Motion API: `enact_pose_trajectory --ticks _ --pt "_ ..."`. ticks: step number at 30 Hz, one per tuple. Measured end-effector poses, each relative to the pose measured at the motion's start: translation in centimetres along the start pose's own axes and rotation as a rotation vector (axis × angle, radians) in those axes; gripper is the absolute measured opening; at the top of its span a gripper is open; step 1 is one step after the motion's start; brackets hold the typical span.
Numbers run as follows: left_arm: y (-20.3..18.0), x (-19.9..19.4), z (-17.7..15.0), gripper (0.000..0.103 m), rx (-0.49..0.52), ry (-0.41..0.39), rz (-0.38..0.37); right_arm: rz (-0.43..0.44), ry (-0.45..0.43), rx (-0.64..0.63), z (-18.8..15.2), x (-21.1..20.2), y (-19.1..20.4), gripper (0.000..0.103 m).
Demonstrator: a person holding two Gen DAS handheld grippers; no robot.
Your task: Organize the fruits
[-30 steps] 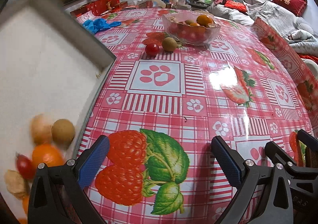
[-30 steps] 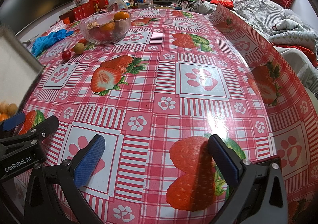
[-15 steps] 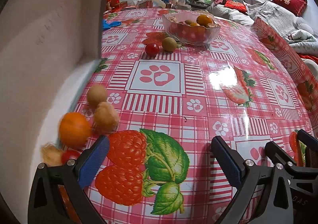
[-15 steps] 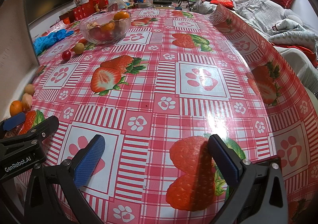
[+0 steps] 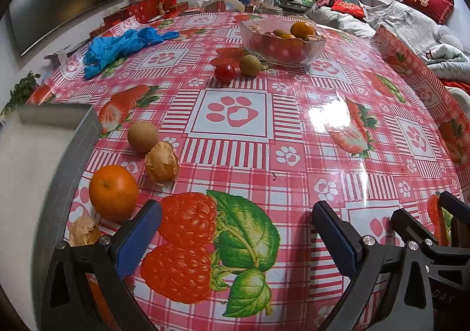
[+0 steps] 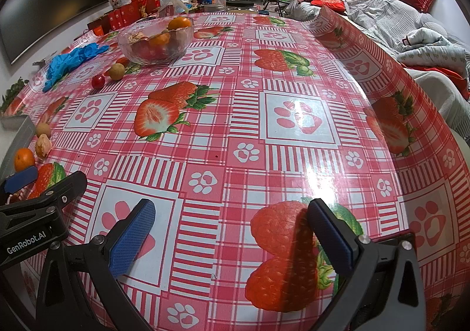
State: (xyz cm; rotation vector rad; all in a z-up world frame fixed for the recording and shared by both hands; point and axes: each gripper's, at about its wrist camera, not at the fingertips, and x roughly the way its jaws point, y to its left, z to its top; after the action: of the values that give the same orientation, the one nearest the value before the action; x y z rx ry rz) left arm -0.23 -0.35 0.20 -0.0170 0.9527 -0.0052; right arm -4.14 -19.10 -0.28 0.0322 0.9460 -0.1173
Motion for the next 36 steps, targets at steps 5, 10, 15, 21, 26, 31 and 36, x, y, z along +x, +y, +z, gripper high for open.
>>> enact_pose_trajectory --ticks 5,10,15,21,26,31,36 --pt "0.0 0.0 0.0 0.102 0.0 0.0 0.0 0.0 0.0 0.0 0.0 0.0 0.0 0.103" --pt "0.0 0.0 0.0 0.102 0.0 0.0 0.0 0.0 0.0 0.0 0.0 0.0 0.0 0.103" --pt "0.0 0.0 0.0 0.102 0.0 0.0 0.0 0.0 0.0 0.001 0.0 0.0 0.0 0.103" --pt "0.0 0.0 0.0 0.102 0.0 0.0 0.0 -0.001 -0.001 0.001 0.0 0.0 0.0 0.103" --pt "0.0 0.0 0.0 0.102 -0.001 0.011 0.001 -0.001 -0.001 0.001 0.0 0.0 0.0 0.103" --pt "-0.3 0.8 1.6 0.102 -0.013 0.21 0.009 -0.001 -0.001 0.001 0.0 0.0 0.0 0.103" --pt "-0.3 0.8 1.7 0.102 -0.027 0.224 0.015 -0.001 -0.001 0.001 0.0 0.0 0.0 0.103"
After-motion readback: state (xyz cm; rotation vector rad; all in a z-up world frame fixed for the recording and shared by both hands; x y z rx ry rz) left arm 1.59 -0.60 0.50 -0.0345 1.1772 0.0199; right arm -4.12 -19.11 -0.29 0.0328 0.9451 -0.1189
